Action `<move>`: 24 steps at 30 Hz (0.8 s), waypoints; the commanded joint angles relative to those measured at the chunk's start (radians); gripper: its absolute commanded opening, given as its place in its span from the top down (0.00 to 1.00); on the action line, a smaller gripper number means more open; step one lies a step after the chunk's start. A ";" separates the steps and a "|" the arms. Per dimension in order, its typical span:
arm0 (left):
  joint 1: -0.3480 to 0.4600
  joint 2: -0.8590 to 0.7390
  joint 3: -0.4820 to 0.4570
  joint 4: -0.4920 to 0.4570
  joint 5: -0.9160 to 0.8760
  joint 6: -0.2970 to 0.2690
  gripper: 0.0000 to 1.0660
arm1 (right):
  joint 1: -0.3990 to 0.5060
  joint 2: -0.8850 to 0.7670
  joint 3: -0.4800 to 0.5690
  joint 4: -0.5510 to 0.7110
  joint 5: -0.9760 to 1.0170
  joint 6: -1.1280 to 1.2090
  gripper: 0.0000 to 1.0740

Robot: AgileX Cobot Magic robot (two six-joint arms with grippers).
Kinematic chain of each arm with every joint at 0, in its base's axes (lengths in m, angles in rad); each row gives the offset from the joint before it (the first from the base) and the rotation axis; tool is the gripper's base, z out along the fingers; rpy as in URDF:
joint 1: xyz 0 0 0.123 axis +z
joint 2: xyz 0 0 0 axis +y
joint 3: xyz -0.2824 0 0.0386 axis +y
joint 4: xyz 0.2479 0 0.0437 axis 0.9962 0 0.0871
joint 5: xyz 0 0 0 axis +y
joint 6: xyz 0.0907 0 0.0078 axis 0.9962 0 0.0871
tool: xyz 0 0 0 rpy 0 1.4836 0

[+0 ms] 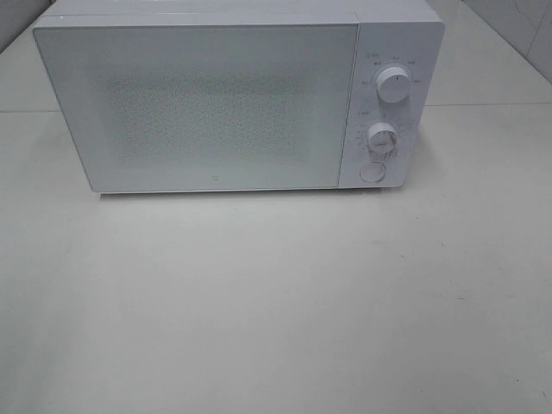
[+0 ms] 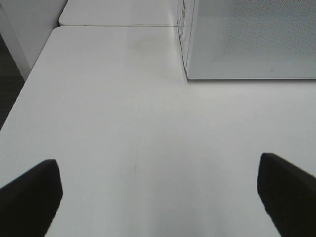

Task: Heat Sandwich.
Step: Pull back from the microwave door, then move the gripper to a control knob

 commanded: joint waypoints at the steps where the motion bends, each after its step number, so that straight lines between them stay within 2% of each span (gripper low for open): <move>1: 0.001 -0.026 0.002 -0.001 -0.009 -0.009 0.03 | -0.005 0.062 -0.010 0.002 -0.078 0.006 0.29; 24: 0.001 -0.026 0.002 -0.001 -0.009 -0.009 0.03 | -0.005 0.515 -0.010 0.002 -0.506 0.006 0.29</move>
